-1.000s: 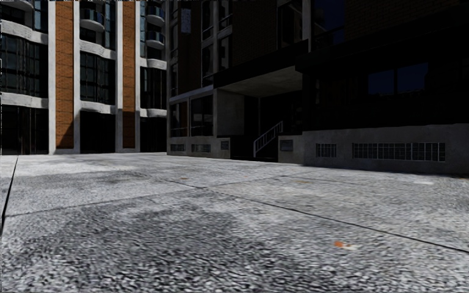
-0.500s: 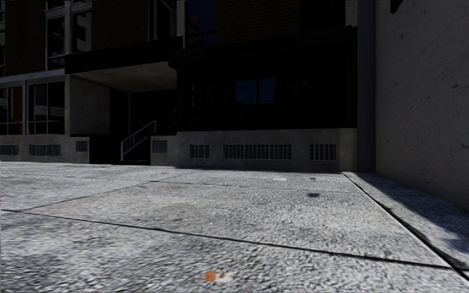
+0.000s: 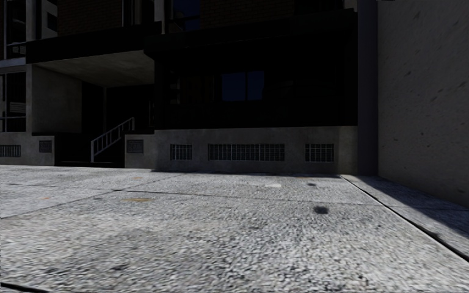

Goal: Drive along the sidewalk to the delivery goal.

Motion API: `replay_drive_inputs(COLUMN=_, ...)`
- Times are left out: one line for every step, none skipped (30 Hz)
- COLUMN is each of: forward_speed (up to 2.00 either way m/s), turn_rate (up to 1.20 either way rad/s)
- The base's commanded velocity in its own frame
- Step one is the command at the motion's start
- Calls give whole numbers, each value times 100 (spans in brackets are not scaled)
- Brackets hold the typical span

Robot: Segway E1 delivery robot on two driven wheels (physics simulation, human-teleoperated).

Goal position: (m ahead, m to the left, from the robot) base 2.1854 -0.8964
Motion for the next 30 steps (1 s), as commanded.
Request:
replay_drive_inputs(forward_speed=200, turn_rate=-103)
replay_drive_inputs(forward_speed=200, turn_rate=-107)
replay_drive_inputs(forward_speed=200, turn_rate=-107)
replay_drive_inputs(forward_speed=200, turn_rate=-108)
replay_drive_inputs(forward_speed=200, turn_rate=-107)
replay_drive_inputs(forward_speed=200, turn_rate=-11)
replay_drive_inputs(forward_speed=200, turn_rate=-11)
replay_drive_inputs(forward_speed=200, turn_rate=0)
replay_drive_inputs(forward_speed=200, turn_rate=0)
replay_drive_inputs(forward_speed=200, turn_rate=0)
replay_drive_inputs(forward_speed=200, turn_rate=0)
replay_drive_inputs(forward_speed=200, turn_rate=0)
replay_drive_inputs(forward_speed=200, turn_rate=0)
replay_drive_inputs(forward_speed=200, turn_rate=0)
replay_drive_inputs(forward_speed=200, turn_rate=0)
replay_drive_inputs(forward_speed=200, turn_rate=0)
replay_drive_inputs(forward_speed=200, turn_rate=0)
replay_drive_inputs(forward_speed=200, turn_rate=0)
replay_drive_inputs(forward_speed=200, turn_rate=0)
replay_drive_inputs(forward_speed=200, turn_rate=0)
replay_drive_inputs(forward_speed=200, turn_rate=0)
replay_drive_inputs(forward_speed=200, turn_rate=0)
replay_drive_inputs(forward_speed=200, turn_rate=0)
replay_drive_inputs(forward_speed=200, turn_rate=0)
replay_drive_inputs(forward_speed=200, turn_rate=0)
replay_drive_inputs(forward_speed=200, turn_rate=-30)
replay_drive_inputs(forward_speed=200, turn_rate=-102)
replay_drive_inputs(forward_speed=200, turn_rate=-102)
replay_drive_inputs(forward_speed=200, turn_rate=-108)
replay_drive_inputs(forward_speed=200, turn_rate=-109)
